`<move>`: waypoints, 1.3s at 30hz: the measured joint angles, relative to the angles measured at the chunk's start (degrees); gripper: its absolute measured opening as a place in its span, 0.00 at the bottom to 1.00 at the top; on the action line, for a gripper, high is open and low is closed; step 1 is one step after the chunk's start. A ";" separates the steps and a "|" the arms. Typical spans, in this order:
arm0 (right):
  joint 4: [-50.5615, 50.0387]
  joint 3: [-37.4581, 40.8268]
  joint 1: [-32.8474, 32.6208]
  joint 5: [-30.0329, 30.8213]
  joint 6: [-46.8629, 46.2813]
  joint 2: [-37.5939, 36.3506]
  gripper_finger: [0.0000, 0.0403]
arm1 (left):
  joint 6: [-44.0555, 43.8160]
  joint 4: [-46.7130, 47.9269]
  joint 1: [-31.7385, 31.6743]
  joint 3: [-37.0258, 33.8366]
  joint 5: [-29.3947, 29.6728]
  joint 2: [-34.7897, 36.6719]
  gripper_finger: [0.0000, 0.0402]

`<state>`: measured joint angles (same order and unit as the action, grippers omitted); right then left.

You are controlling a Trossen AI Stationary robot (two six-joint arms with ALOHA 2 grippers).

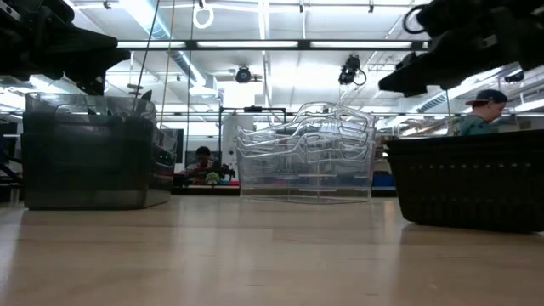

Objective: Stack baskets by color
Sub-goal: Return to Home Position

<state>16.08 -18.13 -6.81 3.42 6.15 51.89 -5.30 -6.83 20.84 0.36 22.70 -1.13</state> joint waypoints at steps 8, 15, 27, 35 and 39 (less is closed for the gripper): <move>10.93 11.73 2.65 1.17 -2.81 -12.46 0.38 | -0.02 -0.01 0.00 0.00 0.02 0.00 0.30; 11.29 16.34 6.02 -1.18 -7.19 -20.35 0.38 | 0.00 0.02 0.00 0.00 0.02 0.00 0.30; 10.53 17.75 6.47 -3.56 -10.99 -29.49 0.38 | 0.00 0.00 0.02 0.00 0.02 0.00 0.30; 11.94 17.75 6.47 -4.67 -16.24 -33.02 0.38 | 0.00 0.02 0.00 0.00 0.00 0.00 0.30; 12.00 17.75 6.47 -4.11 -21.23 -33.16 0.38 | 0.00 0.00 0.01 0.00 0.00 0.00 0.30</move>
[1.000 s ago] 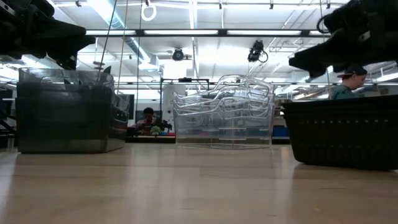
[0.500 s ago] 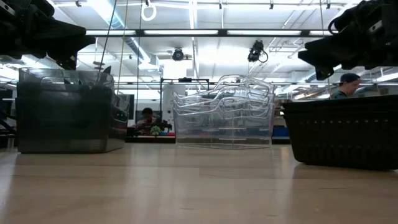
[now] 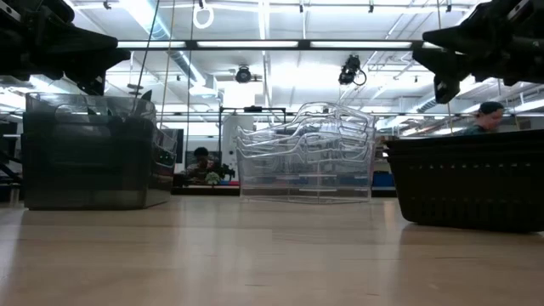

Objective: Stack baskets by color
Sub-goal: Return to Home Position

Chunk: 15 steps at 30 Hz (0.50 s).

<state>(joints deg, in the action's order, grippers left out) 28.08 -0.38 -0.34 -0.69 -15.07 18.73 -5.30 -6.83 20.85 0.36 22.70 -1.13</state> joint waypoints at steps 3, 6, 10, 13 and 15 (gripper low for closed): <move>0.09 0.00 0.00 0.00 -0.20 -0.03 0.38 | 0.01 0.00 -0.01 0.00 0.01 0.00 0.30; 0.14 0.00 0.00 0.02 0.05 -0.03 0.38 | 0.00 0.01 -0.01 0.00 0.00 0.00 0.30; 0.14 0.00 0.00 0.04 0.09 -0.01 0.38 | 0.00 0.00 0.01 0.00 0.00 0.00 0.30; 0.14 0.00 0.00 0.04 0.14 -0.01 0.38 | 0.00 0.00 0.00 0.01 0.01 0.00 0.30; 0.14 0.00 0.00 0.05 0.18 -0.01 0.38 | 0.01 0.01 -0.01 0.00 0.01 0.00 0.30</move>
